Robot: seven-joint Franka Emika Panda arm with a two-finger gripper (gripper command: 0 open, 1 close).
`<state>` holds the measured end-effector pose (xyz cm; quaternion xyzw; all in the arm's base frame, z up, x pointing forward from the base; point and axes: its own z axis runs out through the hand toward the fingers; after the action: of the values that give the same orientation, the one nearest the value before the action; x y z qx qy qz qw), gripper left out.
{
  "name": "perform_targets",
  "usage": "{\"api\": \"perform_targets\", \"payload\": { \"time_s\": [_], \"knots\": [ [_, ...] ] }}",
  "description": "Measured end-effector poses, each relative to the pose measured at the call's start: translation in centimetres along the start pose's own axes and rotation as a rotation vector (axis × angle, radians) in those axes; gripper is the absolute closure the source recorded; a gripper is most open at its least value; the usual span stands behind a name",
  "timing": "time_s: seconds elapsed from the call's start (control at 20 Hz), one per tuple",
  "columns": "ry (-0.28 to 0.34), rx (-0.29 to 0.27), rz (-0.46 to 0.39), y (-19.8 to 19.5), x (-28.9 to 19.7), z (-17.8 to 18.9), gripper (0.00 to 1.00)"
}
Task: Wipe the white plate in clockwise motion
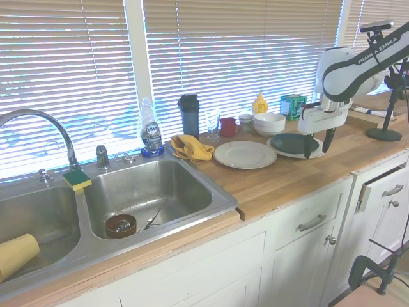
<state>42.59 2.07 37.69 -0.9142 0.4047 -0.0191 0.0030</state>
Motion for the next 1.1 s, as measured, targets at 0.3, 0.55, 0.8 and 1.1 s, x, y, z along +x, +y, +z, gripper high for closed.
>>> {"api": "perform_targets", "payload": {
  "time_s": [0.3,0.55,0.8,1.1],
  "knots": [
    [0.002,0.002,-0.026,-0.9,-1.0,0.1,0.0],
    [0.021,0.039,-0.065,-3.9,-3.5,-0.7,0.0],
    [0.025,0.064,-0.069,-8.1,-5.4,-1.5,0.0],
    [0.04,0.137,-0.042,-13.2,-7.5,-2.9,0.0]
  ]
}}
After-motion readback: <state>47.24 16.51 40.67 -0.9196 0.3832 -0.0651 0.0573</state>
